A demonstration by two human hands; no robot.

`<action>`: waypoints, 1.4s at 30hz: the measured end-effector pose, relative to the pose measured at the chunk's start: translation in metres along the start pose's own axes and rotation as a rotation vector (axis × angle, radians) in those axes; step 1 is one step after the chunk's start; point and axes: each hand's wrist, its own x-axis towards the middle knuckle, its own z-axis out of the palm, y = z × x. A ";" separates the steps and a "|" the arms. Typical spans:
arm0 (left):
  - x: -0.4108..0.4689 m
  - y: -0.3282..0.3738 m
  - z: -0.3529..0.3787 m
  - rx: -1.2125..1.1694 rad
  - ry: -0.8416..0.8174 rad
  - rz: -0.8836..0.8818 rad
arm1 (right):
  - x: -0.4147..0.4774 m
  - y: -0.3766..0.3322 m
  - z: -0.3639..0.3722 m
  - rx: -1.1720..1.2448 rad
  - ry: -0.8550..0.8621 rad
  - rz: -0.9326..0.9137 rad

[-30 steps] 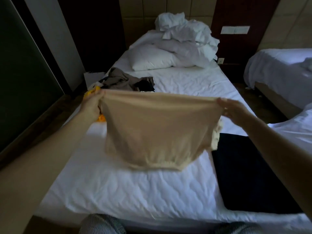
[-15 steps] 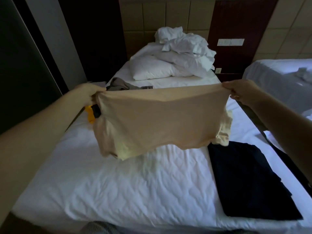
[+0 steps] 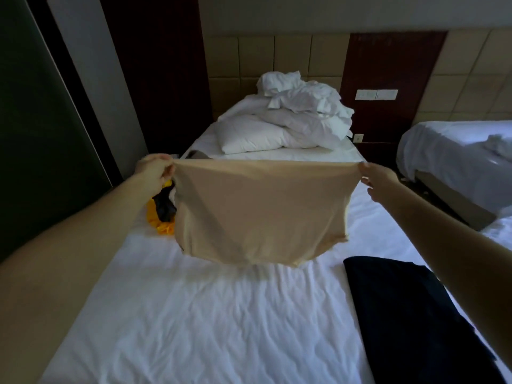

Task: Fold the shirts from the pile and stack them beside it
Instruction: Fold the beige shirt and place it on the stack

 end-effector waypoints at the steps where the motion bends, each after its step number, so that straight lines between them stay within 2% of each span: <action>1: -0.005 0.006 0.001 -0.044 -0.007 0.035 | 0.000 -0.009 0.003 0.021 0.006 -0.035; 4: -0.023 0.019 -0.006 -0.159 -0.061 0.115 | -0.004 -0.021 0.005 0.056 0.018 -0.151; 7: -0.041 -0.001 -0.020 -0.128 -0.101 0.126 | -0.017 0.000 -0.009 0.022 0.024 -0.183; 9: -0.055 -0.035 -0.039 -0.068 -0.154 0.083 | -0.031 0.036 -0.025 -0.061 0.022 -0.165; 12: -0.083 -0.113 -0.083 0.185 -0.295 0.018 | -0.071 0.120 -0.055 -0.218 0.007 -0.123; 15: -0.119 -0.209 -0.136 0.322 -0.268 -0.143 | -0.117 0.220 -0.090 -0.316 -0.045 0.087; 17: -0.135 -0.265 -0.164 0.379 -0.282 -0.315 | -0.144 0.272 -0.107 -0.392 -0.121 0.235; 19: -0.145 -0.298 -0.179 0.378 -0.248 -0.425 | -0.159 0.294 -0.111 -0.412 -0.149 0.259; 22: -0.146 -0.311 -0.180 0.363 -0.191 -0.421 | -0.164 0.291 -0.099 -0.421 -0.183 0.208; 24: -0.147 -0.309 -0.177 0.385 -0.219 -0.378 | -0.162 0.291 -0.096 -0.425 -0.177 0.192; 26: -0.148 -0.304 -0.175 0.402 -0.169 -0.312 | -0.158 0.300 -0.100 -0.422 -0.153 0.188; 28: -0.148 -0.301 -0.175 0.412 -0.102 -0.250 | -0.159 0.302 -0.106 -0.334 -0.112 0.211; 31: -0.150 -0.304 -0.179 0.220 -0.064 -0.247 | -0.165 0.300 -0.117 -0.122 -0.125 0.282; 32: -0.151 -0.308 -0.181 0.204 -0.030 -0.227 | -0.168 0.301 -0.121 -0.129 -0.144 0.271; 36: -0.162 -0.321 -0.183 0.418 0.008 -0.131 | -0.179 0.315 -0.128 -0.389 -0.191 0.194; 39: -0.164 -0.315 -0.170 0.494 -0.055 -0.200 | -0.175 0.304 -0.113 -0.393 -0.243 0.214; 42: -0.159 -0.308 -0.168 0.615 -0.125 -0.178 | -0.167 0.303 -0.105 -0.373 -0.268 0.217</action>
